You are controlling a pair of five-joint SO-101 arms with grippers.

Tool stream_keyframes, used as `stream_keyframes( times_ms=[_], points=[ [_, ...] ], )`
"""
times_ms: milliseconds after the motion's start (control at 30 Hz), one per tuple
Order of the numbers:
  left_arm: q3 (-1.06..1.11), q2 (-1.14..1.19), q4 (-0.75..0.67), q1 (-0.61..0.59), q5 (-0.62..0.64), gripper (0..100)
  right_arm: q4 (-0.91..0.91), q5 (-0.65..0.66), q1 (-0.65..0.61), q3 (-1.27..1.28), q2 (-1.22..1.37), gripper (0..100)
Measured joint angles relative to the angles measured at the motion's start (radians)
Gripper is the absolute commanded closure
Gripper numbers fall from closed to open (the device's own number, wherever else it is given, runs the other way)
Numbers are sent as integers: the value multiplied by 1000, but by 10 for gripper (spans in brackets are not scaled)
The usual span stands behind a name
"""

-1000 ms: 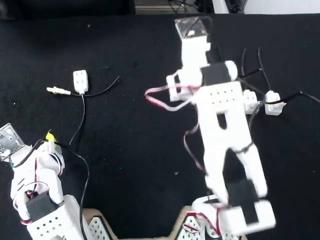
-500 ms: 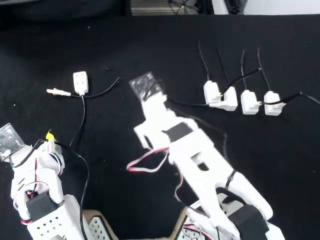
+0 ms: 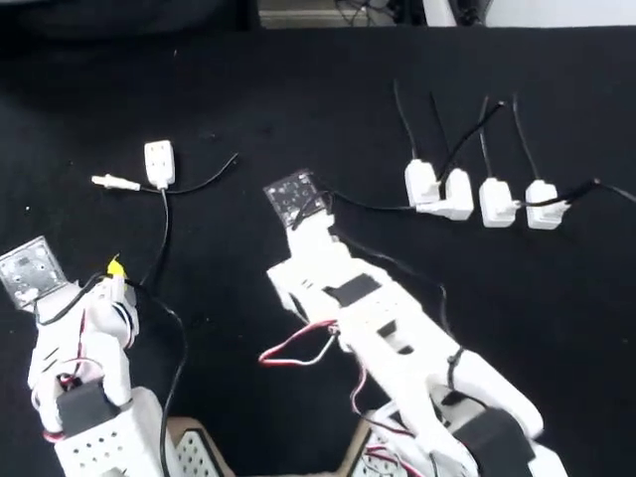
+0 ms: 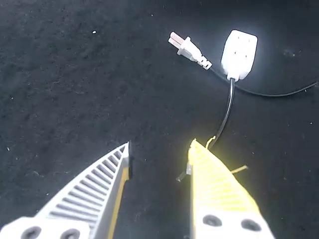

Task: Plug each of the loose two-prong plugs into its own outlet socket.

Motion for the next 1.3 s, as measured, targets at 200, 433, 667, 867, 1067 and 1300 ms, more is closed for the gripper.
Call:
stream_keyframes(
  times_ms=[200,433,667,867,1067,1300],
  points=[
    [0,2,-55,0,-58,804,-8,0,-60,18,0,804],
    [-64,147,-80,3,-103,804,-8,0,-71,18,0,804],
    [-288,502,-80,5,-129,804,-8,0,-72,18,0,804],
    [-523,790,-101,5,-172,803,-8,0,-72,18,0,804],
    [-730,1143,-124,51,-178,803,-8,0,-72,18,0,804],
    [-987,1507,-124,91,-178,781,-8,0,-72,18,0,804]
  ],
)
